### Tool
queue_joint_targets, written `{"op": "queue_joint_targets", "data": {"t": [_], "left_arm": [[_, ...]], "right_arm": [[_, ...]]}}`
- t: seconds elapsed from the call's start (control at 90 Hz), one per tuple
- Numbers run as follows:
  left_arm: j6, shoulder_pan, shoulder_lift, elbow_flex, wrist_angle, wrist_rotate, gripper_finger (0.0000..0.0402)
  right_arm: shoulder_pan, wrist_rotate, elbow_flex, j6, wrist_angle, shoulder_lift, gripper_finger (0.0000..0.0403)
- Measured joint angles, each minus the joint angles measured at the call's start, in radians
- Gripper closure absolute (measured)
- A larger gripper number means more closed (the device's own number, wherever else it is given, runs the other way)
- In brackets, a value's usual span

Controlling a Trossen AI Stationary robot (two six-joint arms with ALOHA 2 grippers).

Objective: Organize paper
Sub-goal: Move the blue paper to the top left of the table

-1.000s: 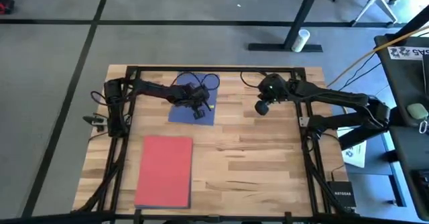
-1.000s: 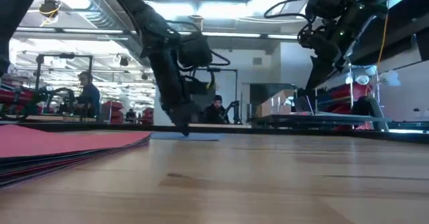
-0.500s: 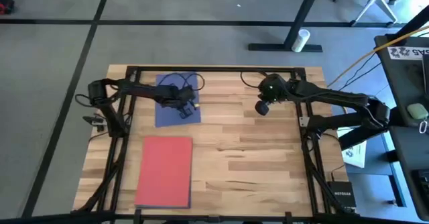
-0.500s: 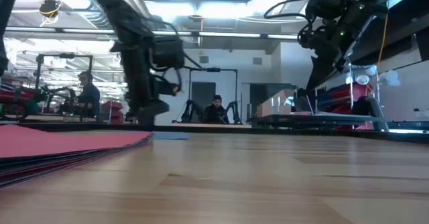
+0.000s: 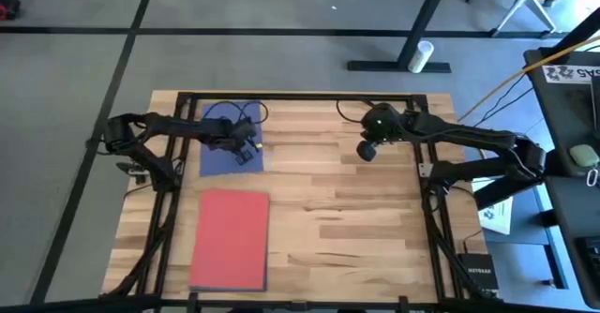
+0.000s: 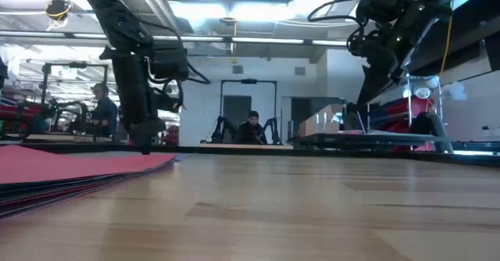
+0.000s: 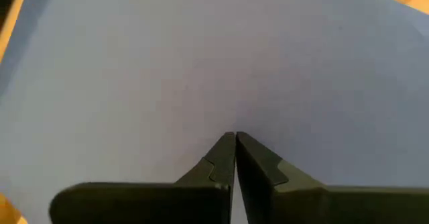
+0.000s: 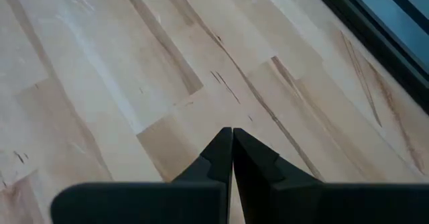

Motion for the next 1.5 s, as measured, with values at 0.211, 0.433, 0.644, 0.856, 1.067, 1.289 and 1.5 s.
{"op": "queue_joint_targets", "data": {"t": [0.211,0.433,0.644,0.856,1.067,1.289,1.5], "left_arm": [[0.044,0.032,0.0,0.0,-0.007,-0.001,0.0402],[-0.017,0.022,0.0,0.002,-0.05,-0.016,0.0402],[-0.068,-0.006,0.0,0.001,-0.1,-0.052,0.0402],[-0.071,-0.005,0.0,0.001,-0.117,-0.059,0.0402],[-0.037,0.008,0.0,0.001,-0.119,-0.07,0.0402],[-0.006,0.021,0.0,0.0,-0.122,-0.083,0.0402],[-0.004,0.027,0.0,0.0,-0.118,-0.083,0.0402]], "right_arm": [[0.0,0.0,0.0,0.001,0.0,0.0,0.0403],[0.0,-0.002,0.0,0.002,-0.001,0.0,0.0403],[0.0,-0.002,0.0,0.002,-0.001,0.0,0.0403],[0.0,-0.002,0.0,0.002,-0.001,0.0,0.0403],[0.0,-0.003,0.0,0.002,-0.001,0.0,0.0403],[0.0,-0.003,0.0,0.002,-0.001,0.0,0.0403],[0.0,-0.003,0.0,0.002,-0.002,0.0,0.0403]]}}
